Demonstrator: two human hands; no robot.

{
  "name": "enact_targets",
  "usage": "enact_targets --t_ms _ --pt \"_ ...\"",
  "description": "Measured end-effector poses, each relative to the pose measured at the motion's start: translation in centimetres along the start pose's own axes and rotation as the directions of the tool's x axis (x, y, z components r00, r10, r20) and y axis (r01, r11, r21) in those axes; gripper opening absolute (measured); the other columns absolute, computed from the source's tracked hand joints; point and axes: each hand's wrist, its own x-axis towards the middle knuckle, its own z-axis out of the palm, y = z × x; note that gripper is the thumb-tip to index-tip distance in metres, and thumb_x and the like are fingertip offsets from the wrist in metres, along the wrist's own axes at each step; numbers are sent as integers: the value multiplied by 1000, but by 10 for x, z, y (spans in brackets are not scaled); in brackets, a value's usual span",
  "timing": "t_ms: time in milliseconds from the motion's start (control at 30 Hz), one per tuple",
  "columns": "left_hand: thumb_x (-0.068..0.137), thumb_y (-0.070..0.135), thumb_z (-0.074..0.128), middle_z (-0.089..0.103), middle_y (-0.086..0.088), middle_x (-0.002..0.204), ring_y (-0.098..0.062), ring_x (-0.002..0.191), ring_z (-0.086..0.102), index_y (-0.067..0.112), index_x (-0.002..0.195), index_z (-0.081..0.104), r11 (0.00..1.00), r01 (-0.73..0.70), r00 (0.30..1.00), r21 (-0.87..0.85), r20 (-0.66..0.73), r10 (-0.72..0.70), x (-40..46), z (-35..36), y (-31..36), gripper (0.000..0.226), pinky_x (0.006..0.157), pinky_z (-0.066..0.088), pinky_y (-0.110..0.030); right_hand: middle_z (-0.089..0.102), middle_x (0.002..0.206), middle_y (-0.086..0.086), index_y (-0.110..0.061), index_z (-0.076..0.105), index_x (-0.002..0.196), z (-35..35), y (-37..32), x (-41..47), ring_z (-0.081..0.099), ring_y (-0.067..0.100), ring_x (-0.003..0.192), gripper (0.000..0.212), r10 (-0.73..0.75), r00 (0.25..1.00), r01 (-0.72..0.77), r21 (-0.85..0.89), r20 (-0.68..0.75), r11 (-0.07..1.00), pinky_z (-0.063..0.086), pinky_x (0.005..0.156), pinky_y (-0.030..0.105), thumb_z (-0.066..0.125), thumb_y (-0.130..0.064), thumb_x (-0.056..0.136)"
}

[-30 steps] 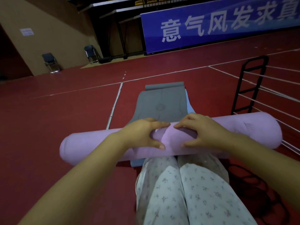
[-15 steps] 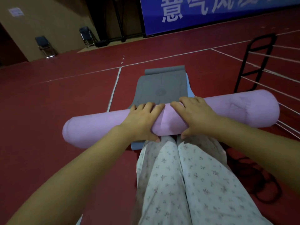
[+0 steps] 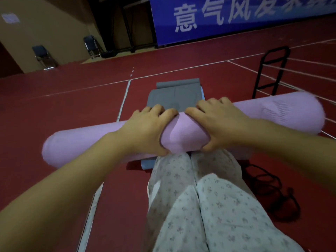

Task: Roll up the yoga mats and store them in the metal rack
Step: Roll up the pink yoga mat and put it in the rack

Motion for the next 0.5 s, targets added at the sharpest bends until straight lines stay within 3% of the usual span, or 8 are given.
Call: enact_targets --t_ms 167,267,400,500 --pt "51 70 61 52 -1 99 -26 77 54 23 133 37 992 -99 994 75 -38 102 -46 -45 31 97 63 50 -41 56 103 4 -24 41 124 -22 -7 -57 55 28 81 88 -87 971 94 19 -224 995 41 69 39 50 -65 46" --pt "51 70 54 54 0 95 -24 72 55 21 132 40 987 -133 991 89 -11 134 -62 -55 41 96 58 51 -38 57 100 2 -24 43 125 -20 -14 -74 56 25 79 91 -116 962 125 21 -246 992 44 66 39 47 -68 46" --pt "52 70 60 55 0 95 -24 75 59 23 128 40 986 -167 981 -7 96 167 -65 -29 48 92 60 52 -36 55 105 -1 -28 32 128 7 -21 -78 55 24 86 93 -122 990 130 128 -74 983 43 70 40 50 -73 48" --pt "55 67 70 53 -1 104 -24 88 58 27 131 36 978 -134 950 -162 260 173 -60 4 54 93 74 50 -36 46 120 -4 -33 20 136 35 -29 -75 48 21 100 96 -172 979 148 191 111 970 36 80 38 57 -72 57"
